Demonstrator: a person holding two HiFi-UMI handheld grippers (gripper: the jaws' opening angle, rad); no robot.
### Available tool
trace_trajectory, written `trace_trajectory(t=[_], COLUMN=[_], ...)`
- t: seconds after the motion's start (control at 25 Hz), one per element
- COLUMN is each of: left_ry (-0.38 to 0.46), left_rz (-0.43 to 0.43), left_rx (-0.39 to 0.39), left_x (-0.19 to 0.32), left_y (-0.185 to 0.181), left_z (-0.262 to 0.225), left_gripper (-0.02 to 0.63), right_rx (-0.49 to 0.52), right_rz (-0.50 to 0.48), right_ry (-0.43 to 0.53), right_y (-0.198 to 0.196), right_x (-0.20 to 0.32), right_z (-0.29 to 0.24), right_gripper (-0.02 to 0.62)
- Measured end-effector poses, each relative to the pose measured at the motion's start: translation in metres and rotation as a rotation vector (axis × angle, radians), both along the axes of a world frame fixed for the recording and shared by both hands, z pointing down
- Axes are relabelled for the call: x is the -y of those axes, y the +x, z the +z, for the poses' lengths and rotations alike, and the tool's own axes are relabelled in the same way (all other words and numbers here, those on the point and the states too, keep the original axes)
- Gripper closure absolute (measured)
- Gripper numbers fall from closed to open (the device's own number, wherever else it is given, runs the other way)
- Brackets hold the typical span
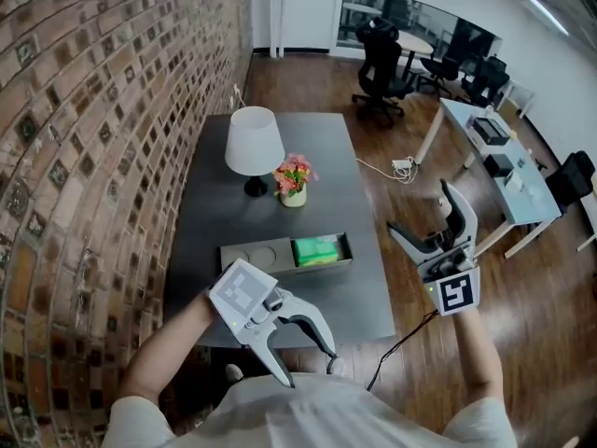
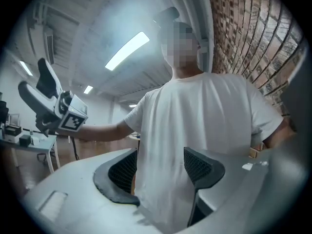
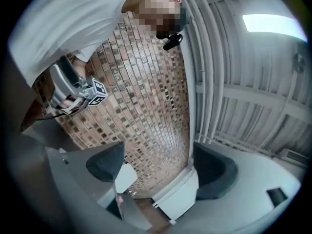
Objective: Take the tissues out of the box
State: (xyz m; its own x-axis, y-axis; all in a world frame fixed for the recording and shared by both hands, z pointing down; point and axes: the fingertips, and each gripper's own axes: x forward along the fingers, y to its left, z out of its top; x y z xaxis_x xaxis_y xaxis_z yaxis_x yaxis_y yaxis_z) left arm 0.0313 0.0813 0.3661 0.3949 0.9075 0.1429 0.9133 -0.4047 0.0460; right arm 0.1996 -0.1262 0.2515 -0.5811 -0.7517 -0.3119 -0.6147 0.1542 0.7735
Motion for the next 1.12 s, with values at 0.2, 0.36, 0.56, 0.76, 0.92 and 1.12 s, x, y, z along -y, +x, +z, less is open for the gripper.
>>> trace_trajectory(t=[0.2,0.36,0.56,0.76,0.92,1.12], left_ry=[-0.006,-0.013,-0.038,-0.062,-0.061,-0.051], left_rz=[-0.027,-0.056,-0.124,-0.188,-0.24,-0.324], left_rx=[0.064,0.106,0.139,0.22,0.262,0.285], left_x=[0.012,0.024,0.049,0.069,0.087,0.108], left_y=[-0.004,-0.008,-0.01,-0.015,-0.017,-0.021], left_z=[0.014,0.025,0.041,0.062,0.077,0.087], left_gripper=[0.298,0.298,0.298,0.298,0.298,0.298], right_rx=[0.007,-0.003,0.1,0.141,0.147,0.127], right_rz=[0.034,0.051,0.096,0.11,0.092,0.05], right_ry=[-0.23,-0.381,-0.568,-0.699,-0.755,-0.802], right_y=[0.021,0.026,0.037,0.033,0.023,0.012], right_x=[-0.011,-0.021,-0.041,-0.049,-0.043,-0.023], right_z=[0.088,0.148,0.222,0.277,0.3,0.317], right_gripper=[0.156,0.156,0.156,0.156,0.156,0.156])
